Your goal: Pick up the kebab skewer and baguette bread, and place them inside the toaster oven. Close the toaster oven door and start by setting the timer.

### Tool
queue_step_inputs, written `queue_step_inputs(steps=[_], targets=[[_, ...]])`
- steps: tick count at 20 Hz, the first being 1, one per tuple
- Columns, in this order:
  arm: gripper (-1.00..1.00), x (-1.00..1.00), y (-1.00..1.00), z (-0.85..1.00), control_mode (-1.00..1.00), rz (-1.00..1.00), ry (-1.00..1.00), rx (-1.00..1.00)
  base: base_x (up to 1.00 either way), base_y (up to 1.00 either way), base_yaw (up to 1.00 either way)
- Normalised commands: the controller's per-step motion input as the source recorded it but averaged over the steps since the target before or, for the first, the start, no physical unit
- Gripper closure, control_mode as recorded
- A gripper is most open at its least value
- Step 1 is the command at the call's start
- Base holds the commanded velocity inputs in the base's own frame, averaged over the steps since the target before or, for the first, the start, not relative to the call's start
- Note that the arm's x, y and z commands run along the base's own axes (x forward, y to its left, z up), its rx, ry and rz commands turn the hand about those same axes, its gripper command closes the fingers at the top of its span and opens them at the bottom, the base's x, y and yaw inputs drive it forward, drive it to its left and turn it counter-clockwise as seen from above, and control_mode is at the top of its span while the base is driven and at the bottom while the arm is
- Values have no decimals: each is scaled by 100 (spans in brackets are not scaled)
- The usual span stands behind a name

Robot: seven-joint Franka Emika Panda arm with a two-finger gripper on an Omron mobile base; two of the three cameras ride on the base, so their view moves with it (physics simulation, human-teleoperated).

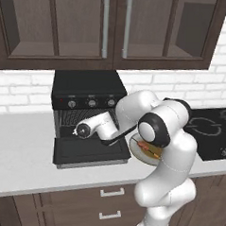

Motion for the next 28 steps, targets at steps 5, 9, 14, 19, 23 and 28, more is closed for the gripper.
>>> queue_step_inputs(steps=[5, 9, 14, 19, 23, 28], targets=[[100, 11, 0, 0, -100, -1, 0, 0, 0, 0, 0], [100, 1, 0, 0, -100, -2, 0, 0, 0, 0, 0], [100, 0, 0, 0, -100, -5, 0, 0, 0, 0, 0], [100, -10, 0, 2, -100, -7, 0, 0, 0, 0, 0], [100, -23, 0, 1, -100, -7, 0, 0, 0, 0, 0], [100, -23, 0, 8, -100, -6, 0, 0, 0, 0, 0]])
